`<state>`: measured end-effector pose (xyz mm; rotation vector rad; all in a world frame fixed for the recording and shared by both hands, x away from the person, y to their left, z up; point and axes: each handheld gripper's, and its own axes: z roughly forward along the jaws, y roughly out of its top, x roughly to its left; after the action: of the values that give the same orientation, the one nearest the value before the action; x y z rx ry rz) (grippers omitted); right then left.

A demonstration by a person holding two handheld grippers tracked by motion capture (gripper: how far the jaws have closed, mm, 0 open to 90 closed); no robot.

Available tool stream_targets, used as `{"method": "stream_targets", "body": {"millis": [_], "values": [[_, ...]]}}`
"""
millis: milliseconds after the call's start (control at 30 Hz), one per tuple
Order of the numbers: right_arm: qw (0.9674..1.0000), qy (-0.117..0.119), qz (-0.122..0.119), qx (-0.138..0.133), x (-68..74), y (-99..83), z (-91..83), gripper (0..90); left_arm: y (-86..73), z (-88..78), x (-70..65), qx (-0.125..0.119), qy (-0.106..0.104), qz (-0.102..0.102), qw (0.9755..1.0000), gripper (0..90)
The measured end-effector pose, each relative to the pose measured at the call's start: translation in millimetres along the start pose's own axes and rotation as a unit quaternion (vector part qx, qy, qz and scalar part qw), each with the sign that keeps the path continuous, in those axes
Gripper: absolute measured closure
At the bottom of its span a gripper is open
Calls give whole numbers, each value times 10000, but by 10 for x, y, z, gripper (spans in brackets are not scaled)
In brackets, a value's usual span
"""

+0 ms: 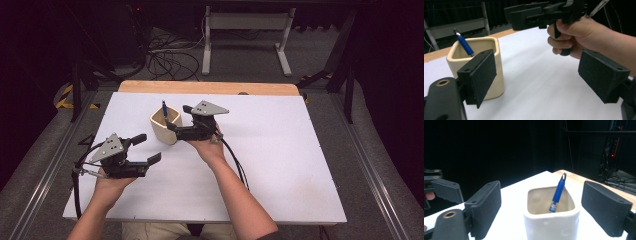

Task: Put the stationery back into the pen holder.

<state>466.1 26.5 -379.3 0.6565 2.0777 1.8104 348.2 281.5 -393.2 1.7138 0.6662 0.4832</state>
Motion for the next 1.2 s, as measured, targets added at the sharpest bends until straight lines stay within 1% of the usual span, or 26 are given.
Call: {"method": "stream_targets", "body": {"millis": [67, 267, 333, 367, 433, 633, 833, 967, 1133, 1200], "values": [[10000, 3, -28, -20, -5, 14, -38, 151, 0, -2, 5, -2, 12, 16, 10000, 159], [10000, 18, -3, -48, -21, 30, -144, 115, -2, 7, -2, 6, 7, 12, 10000, 155], [10000, 26, -4, -66, -22, 30, -181, 109, -5, 9, 4, 22, 24, 42, 10000, 153], [10000, 26, -6, -70, -25, 30, -197, 107, -9, 12, 5, 28, 37, 18, 10000, 151], [10000, 16, -35, -35, -28, 37, -228, 93, -15, 16, 7, 36, 46, -18, 10000, 144], [9999, 26, -118, -66, -25, 69, -356, 65, -12, 20, 5, 50, 61, 21, 10000, 140], [9999, 60, -44, -129, -47, 50, -498, 39, -9, 16, 4, 32, 64, 1, 10000, 138], [9998, 34, 20, -179, -60, 26, -603, 24, -10, 12, 16, 3, 89, -79, 9999, 116], [9999, 12, -35, -131, -51, 35, -719, 7, -9, 13, 16, 4, 94, -77, 9999, 114], [9999, -11, -55, -155, -46, 47, -771, 5, -5, 12, 11, 15, 97, -62, 9999, 114]]}}
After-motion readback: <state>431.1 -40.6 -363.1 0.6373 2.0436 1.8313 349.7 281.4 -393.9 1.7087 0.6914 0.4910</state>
